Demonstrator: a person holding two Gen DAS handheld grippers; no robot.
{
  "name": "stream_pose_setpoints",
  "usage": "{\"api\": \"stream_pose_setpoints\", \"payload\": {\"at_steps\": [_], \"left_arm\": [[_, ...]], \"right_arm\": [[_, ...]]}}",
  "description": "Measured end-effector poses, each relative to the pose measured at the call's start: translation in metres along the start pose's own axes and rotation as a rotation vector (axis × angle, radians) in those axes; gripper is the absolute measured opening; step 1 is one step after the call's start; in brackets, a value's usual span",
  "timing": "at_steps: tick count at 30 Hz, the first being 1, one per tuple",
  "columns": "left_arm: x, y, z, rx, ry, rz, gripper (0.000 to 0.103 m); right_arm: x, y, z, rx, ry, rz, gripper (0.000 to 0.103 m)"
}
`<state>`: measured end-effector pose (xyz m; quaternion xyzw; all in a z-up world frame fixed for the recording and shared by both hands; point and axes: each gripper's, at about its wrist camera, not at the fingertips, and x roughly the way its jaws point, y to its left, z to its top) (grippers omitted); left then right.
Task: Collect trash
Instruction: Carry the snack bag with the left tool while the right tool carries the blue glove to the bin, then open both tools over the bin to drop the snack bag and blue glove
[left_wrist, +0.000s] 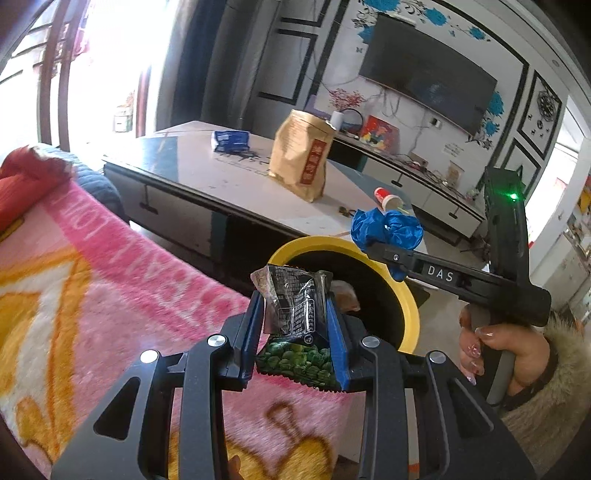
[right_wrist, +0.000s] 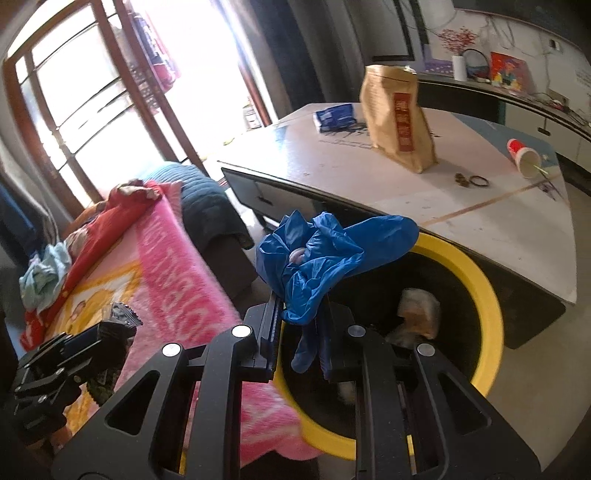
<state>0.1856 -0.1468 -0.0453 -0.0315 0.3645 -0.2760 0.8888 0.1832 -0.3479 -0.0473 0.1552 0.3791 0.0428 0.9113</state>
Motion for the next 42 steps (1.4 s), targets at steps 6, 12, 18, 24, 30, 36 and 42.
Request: {"api": "stream_pose_setpoints", "payload": {"at_steps": [6,12,18,24,30,36,42], "left_arm": [[0.019,-0.016,0.003,0.026,0.017,-0.026,0.031],[0.038,-0.030,0.008,0.051,0.036,-0.054,0.031],[0.059,-0.044,0.013,0.074,0.055,-0.070,0.032],[0.084,-0.051,0.018,0.101,0.086,-0.073,0.032],[0.102,-0.056,0.025,0.110,0.107,-0.070,0.033],[0.117,-0.058,0.035,0.106,0.123,-0.070,0.037],[0.119,-0.059,0.039,0.103,0.129,-0.071,0.060]], "right_arm": [[-0.005,-0.023,-0.001,0.042,-0.009,-0.036,0.013],[-0.007,-0.042,-0.003,0.078,-0.012,-0.069,0.014],[-0.009,-0.056,-0.006,0.107,-0.011,-0.100,0.016],[-0.006,-0.065,-0.009,0.128,0.011,-0.109,0.020],[-0.003,-0.070,-0.013,0.134,0.027,-0.109,0.028],[-0.004,-0.075,-0.018,0.139,0.036,-0.119,0.038],[-0.011,-0.082,-0.021,0.161,0.025,-0.140,0.049]]}}
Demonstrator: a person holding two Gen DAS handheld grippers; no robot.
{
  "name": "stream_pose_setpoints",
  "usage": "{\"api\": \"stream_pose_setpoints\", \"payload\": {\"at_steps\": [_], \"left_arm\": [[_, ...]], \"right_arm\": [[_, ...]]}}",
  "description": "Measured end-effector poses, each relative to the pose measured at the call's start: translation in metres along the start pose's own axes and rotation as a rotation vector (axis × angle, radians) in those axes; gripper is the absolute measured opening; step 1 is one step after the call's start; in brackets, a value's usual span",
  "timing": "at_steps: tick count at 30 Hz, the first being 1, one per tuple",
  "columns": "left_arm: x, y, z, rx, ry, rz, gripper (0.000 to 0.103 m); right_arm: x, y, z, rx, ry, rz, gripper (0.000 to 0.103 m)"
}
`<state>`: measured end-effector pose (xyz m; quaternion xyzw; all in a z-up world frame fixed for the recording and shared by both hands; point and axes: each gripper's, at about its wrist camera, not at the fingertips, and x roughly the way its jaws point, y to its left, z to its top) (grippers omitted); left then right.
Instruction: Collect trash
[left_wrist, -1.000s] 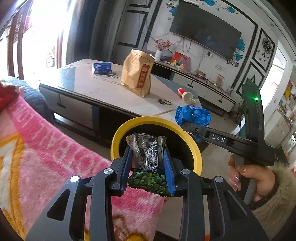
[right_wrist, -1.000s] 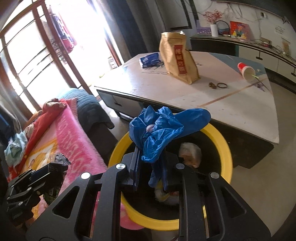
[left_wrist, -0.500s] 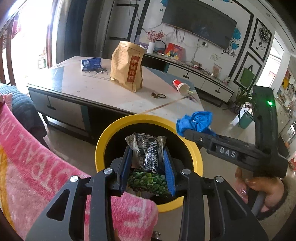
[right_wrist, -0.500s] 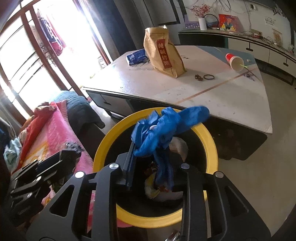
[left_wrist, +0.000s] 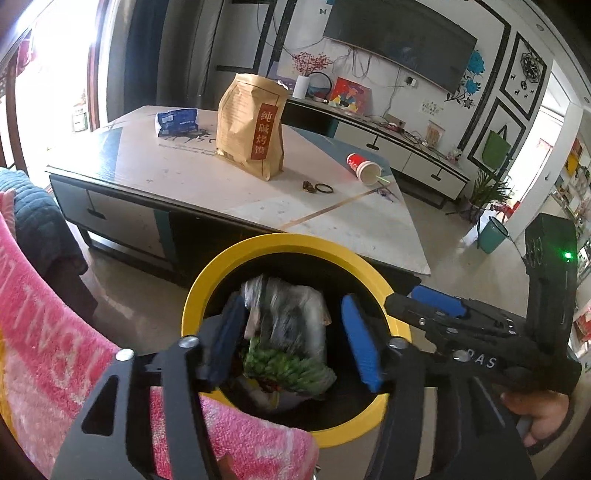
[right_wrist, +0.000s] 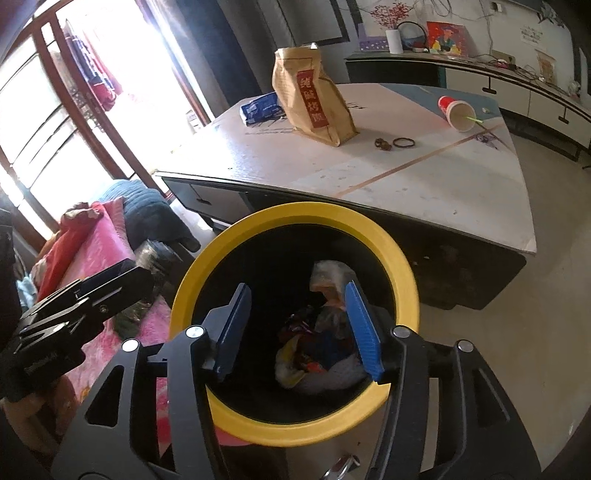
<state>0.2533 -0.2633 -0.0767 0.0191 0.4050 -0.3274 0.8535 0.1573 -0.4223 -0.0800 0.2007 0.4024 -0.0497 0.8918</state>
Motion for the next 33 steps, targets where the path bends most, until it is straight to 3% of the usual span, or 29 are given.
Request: {"api": "stream_pose_setpoints", "payload": {"at_steps": [5,10,18,33], "left_arm": [[-0.002,0.000,-0.001,-0.007,-0.002,0.006,0.081],[-0.010,0.005,-0.004,-0.020,-0.011,0.028,0.094],[-0.041,0.020,-0.011,-0.056,-0.051,0.081,0.096],[-0.119,0.053,-0.046,-0.112,-0.151,0.189,0.096]], "right_arm": [[-0.008,-0.004,-0.001,0.018,-0.021,-0.022,0.065],[-0.020,-0.006,-0.002,0.032,-0.052,-0.051,0.078],[-0.041,0.009,-0.006,0.009,-0.092,-0.066,0.092],[-0.074,0.061,-0.030,-0.119,-0.193,-0.037,0.092]]}}
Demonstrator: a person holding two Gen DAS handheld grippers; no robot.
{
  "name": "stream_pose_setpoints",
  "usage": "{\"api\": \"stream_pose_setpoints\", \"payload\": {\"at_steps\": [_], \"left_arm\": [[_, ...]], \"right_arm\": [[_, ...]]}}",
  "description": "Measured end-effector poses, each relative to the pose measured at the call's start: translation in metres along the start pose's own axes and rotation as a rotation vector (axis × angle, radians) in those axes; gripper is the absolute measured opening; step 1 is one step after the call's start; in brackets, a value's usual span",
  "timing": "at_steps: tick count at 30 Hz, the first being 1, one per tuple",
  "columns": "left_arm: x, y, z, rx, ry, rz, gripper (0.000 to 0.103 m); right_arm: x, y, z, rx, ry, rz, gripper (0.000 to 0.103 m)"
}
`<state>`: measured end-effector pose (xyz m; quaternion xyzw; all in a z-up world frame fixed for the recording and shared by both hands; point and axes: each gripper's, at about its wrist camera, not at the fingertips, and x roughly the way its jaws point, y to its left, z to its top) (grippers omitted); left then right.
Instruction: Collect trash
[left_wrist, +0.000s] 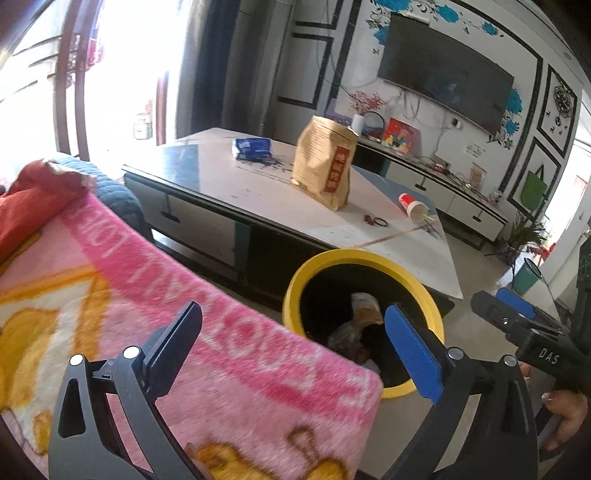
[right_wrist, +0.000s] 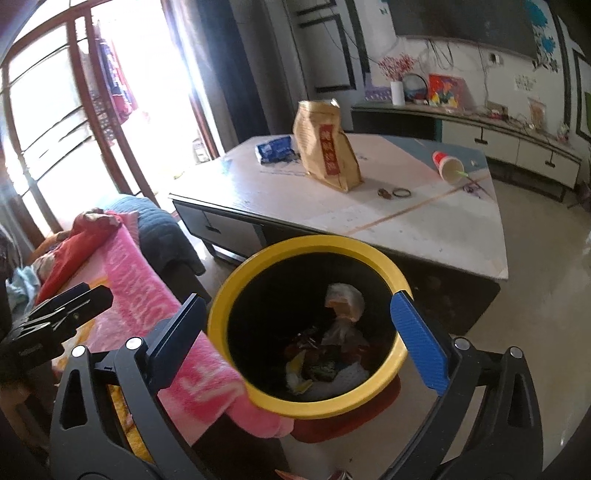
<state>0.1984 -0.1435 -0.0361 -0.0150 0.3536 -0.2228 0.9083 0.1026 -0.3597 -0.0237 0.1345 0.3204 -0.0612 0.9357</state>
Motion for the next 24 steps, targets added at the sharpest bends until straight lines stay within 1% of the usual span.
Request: {"api": "stream_pose_setpoints", "payload": {"at_steps": [9,14,19,24], "left_arm": [[-0.039,0.030,-0.014,-0.045,-0.054,0.080,0.096],[-0.060,0.039,-0.022,-0.058,-0.091,0.128,0.096],[-0.084,0.047,-0.033,-0.059,-0.150,0.179,0.096],[-0.106,0.048,-0.048,-0.046,-0.218,0.244,0.096]], "right_arm": [[-0.018,0.037,-0.013,-0.085,-0.060,0.053,0.092],[-0.028,0.057,-0.022,-0.128,-0.106,0.061,0.092],[-0.037,0.072,-0.033,-0.139,-0.146,0.080,0.092],[-0.052,0.086,-0.049,-0.162,-0.231,0.077,0.092]]}}
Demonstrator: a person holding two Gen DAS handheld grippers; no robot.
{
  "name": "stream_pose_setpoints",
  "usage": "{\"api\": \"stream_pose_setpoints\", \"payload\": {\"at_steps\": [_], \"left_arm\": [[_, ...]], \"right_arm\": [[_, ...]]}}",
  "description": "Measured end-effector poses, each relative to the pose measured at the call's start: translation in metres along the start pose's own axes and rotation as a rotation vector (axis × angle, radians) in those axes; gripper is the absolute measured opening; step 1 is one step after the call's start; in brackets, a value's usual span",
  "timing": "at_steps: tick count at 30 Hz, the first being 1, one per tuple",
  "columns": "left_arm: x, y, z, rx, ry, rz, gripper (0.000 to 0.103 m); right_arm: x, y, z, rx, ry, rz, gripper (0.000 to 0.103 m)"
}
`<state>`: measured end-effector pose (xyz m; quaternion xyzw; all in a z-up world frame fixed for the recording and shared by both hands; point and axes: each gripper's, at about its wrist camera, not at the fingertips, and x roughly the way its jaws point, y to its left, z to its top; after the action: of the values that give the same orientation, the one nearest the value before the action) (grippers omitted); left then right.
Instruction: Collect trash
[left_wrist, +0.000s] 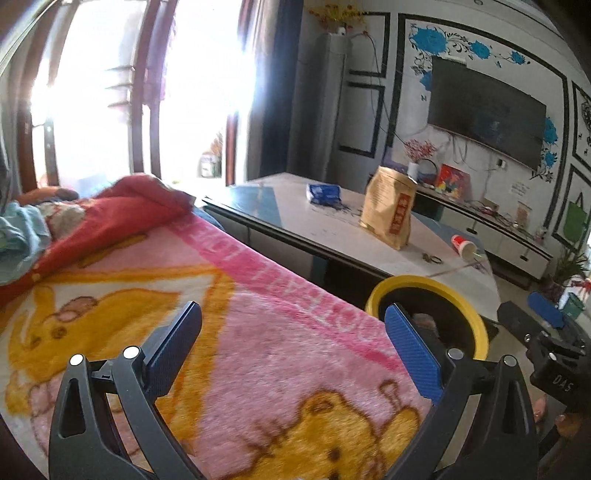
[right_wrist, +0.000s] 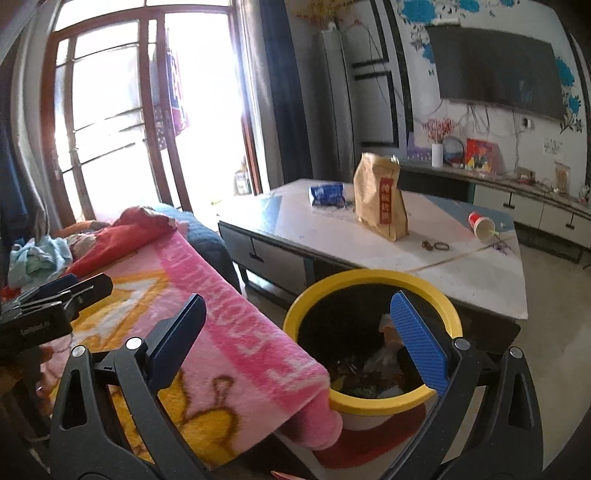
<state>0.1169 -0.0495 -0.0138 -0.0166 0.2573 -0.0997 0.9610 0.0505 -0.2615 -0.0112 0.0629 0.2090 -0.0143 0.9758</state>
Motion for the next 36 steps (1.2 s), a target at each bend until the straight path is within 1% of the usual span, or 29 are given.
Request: {"api": "stream_pose_setpoints", "payload": {"at_steps": [5,7,9,19,36], "left_arm": [[-0.019,0.008,-0.012,-0.003,-0.048,0.021,0.097],[-0.025,0.012,-0.018,-0.014,-0.058,0.032,0.097],[-0.029,0.015,-0.022,-0.020,-0.066,0.044,0.097],[-0.041,0.025,-0.033,-0.040,-0.078,0.063,0.097],[-0.043,0.029,-0.036,-0.050,-0.080,0.070,0.097]], "right_arm": [[-0.015,0.017,-0.007,-0.055,-0.102,-0.036,0.092],[-0.018,0.020,-0.008,-0.066,-0.127,-0.039,0.092],[-0.018,0.020,-0.009,-0.070,-0.134,-0.038,0.092],[-0.017,0.027,-0.017,-0.080,-0.122,-0.021,0.092],[-0.018,0.030,-0.021,-0.076,-0.109,-0.017,0.092]]}}
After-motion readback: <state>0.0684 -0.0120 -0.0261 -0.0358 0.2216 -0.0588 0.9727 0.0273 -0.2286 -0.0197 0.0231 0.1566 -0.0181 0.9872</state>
